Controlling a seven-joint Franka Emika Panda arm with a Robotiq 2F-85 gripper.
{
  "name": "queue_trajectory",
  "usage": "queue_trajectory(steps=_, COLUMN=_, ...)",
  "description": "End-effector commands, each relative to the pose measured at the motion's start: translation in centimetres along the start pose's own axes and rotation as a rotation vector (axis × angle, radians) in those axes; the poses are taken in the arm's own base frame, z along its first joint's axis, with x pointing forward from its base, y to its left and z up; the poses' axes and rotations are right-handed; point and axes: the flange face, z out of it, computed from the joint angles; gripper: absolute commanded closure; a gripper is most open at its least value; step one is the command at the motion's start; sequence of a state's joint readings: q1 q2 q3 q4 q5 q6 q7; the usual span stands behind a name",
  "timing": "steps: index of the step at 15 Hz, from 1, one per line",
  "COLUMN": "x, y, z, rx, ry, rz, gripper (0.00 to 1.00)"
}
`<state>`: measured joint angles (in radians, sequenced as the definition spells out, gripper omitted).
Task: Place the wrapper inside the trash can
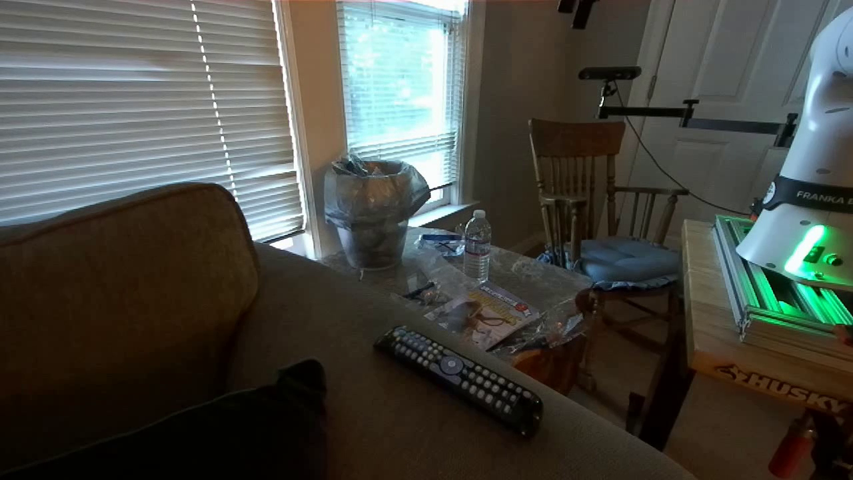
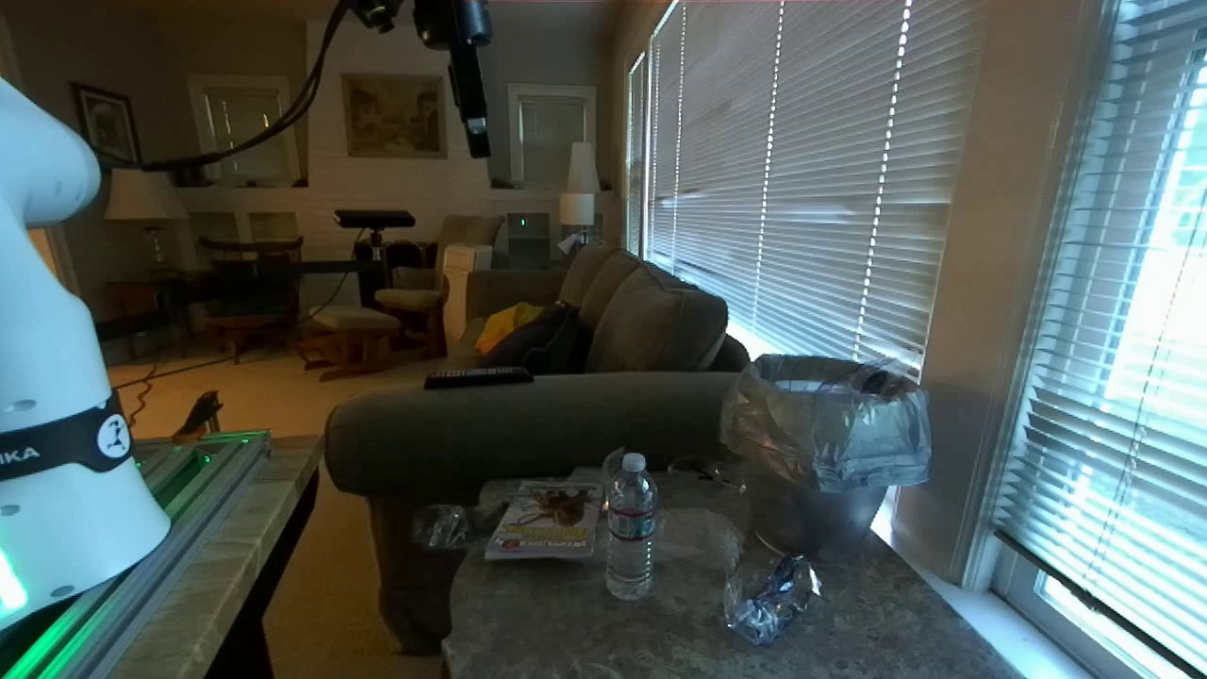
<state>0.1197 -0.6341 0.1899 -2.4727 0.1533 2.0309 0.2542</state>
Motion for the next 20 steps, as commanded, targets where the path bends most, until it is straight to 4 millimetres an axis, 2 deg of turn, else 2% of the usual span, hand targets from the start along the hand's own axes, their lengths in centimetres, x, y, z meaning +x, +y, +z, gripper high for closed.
queue_trajectory(steps=1, x=0.2, y=-1.0, z=1.9, rx=-0.007, ry=0.011, rz=0.043, gripper=0.00)
queue_trajectory(steps=3, x=-0.2, y=-1.4, z=4.5, rx=-0.041, ry=0.015, rz=0.053, gripper=0.00)
queue_trajectory(steps=6, x=-1.1, y=-1.7, z=10.0, rx=-0.099, ry=0.043, rz=0.063, gripper=0.00)
queue_trajectory(steps=10, x=-2.6, y=-0.8, z=17.5, rx=-0.178, ry=0.001, rz=0.080, gripper=0.00)
queue_trajectory(steps=13, x=-3.6, y=0.1, z=22.0, rx=-0.207, ry=-0.059, rz=0.095, gripper=0.00)
queue_trajectory(steps=20, x=-5.1, y=0.3, z=29.6, rx=-0.124, ry=-0.173, rz=0.038, gripper=0.00)
